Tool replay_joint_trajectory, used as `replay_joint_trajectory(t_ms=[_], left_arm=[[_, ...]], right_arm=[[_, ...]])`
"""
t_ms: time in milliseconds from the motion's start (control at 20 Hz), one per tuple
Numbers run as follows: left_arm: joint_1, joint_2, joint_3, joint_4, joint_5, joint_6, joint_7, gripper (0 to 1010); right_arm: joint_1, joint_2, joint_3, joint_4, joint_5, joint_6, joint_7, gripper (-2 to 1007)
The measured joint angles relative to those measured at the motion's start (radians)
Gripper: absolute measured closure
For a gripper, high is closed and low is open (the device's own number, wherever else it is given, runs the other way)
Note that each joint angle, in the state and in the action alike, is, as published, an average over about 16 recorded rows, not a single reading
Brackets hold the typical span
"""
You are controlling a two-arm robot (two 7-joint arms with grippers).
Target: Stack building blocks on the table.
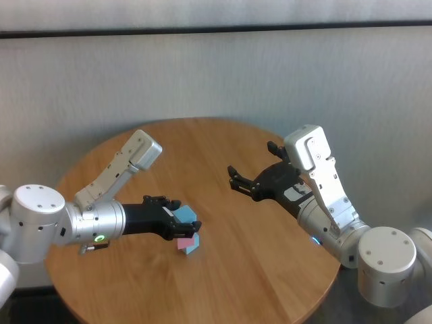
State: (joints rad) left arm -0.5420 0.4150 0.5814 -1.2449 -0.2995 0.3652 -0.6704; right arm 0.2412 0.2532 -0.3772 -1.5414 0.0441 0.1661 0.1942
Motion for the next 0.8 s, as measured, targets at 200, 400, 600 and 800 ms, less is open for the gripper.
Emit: replay_joint_trajectory(t_ms=[200,400,600,800], left_arm=[[0.003,0.0,-0.01,-0.007,-0.015,-0.003,-0.001,162],[0.01,0.0,-0.03,-0.02,-0.044,-0.01,-0.004,75],[0.025,0.002,-0.063,-0.044,-0.082,-0.024,0.02,28],[0.056,0.002,-0.113,-0.078,-0.116,-0.05,0.093,8]], right_arm=[[0.0,0.0,0.0,0.0,0.0,0.0,0.0,0],[0.0,0.0,0.0,0.0,0.0,0.0,0.0,0],[0.0,0.0,0.0,0.0,0.0,0.0,0.0,0],[0.0,0.0,0.0,0.0,0.0,0.0,0.0,0]])
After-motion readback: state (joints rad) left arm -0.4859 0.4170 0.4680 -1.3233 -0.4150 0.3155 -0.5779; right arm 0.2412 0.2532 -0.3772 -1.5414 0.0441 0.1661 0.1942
